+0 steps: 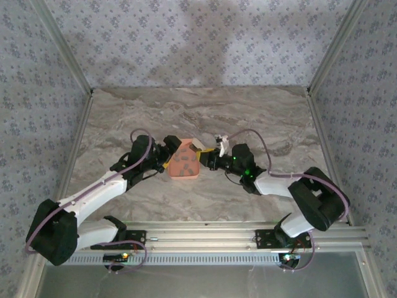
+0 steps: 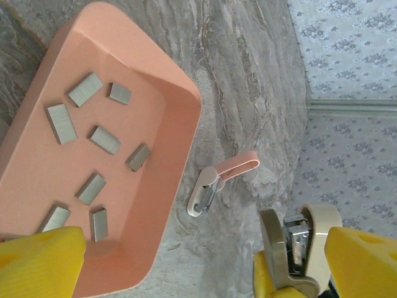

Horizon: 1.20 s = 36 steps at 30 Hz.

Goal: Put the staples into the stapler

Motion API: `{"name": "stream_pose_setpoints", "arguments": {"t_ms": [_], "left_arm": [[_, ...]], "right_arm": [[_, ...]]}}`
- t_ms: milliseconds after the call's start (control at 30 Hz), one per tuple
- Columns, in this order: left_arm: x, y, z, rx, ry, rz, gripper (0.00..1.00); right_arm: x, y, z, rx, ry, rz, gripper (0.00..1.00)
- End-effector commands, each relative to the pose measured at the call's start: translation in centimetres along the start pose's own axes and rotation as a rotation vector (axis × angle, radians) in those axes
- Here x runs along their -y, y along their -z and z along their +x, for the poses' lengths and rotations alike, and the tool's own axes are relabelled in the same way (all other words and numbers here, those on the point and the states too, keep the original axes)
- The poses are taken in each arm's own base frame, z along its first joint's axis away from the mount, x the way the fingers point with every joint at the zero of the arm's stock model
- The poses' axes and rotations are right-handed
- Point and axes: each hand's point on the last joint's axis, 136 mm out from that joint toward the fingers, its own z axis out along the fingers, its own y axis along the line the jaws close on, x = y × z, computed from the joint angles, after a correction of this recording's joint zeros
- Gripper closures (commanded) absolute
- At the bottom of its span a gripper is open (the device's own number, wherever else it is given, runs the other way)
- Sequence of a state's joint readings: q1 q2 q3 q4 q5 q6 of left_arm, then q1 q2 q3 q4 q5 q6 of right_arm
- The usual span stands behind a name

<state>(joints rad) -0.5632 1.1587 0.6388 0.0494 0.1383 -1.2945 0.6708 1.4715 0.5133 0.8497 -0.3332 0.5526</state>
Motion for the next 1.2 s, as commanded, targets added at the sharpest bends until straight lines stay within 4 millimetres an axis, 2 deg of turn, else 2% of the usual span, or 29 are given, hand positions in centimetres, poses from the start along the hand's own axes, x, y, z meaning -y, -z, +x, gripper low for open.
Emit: {"name": "stream_pose_setpoints", "arguments": {"t_ms": [0, 167, 433, 600, 800, 1067, 1167], "left_arm": [[2.5, 0.9, -0.4, 0.026, -0.167, 0.101, 0.02], [4.0, 2.0, 0.0, 0.053, -0.391, 0.216, 0.05], [6.0, 4.4, 1.3, 0.083, -0.835, 0.325, 0.21], [6.3, 6.2, 1.9, 0.133, -1.112, 0.357, 0.21], [6.7, 7.7, 4.3, 0.101, -1.429, 0.457, 0.24], [6.3, 8.1, 6.6, 0.037, -1.655, 0.553, 0.27], [6.2, 8.0, 7.1, -0.009, -1.687, 0.56, 0.27]], "right_arm": [[-0.1, 1.4, -0.8, 0.011, 0.076, -0.008, 0.91], [-0.4, 3.1, -1.8, 0.001, 0.165, -0.049, 0.91], [-1.8, 5.8, -2.3, -0.035, 0.379, -0.097, 0.92], [-2.4, 7.2, -2.8, -0.032, 0.429, -0.139, 0.93], [-3.3, 8.0, -3.3, -0.022, 0.477, -0.198, 0.93], [-4.7, 8.5, -3.3, -0.023, 0.556, -0.267, 0.94], [-5.2, 8.6, -3.0, -0.034, 0.586, -0.298, 0.95]]}}
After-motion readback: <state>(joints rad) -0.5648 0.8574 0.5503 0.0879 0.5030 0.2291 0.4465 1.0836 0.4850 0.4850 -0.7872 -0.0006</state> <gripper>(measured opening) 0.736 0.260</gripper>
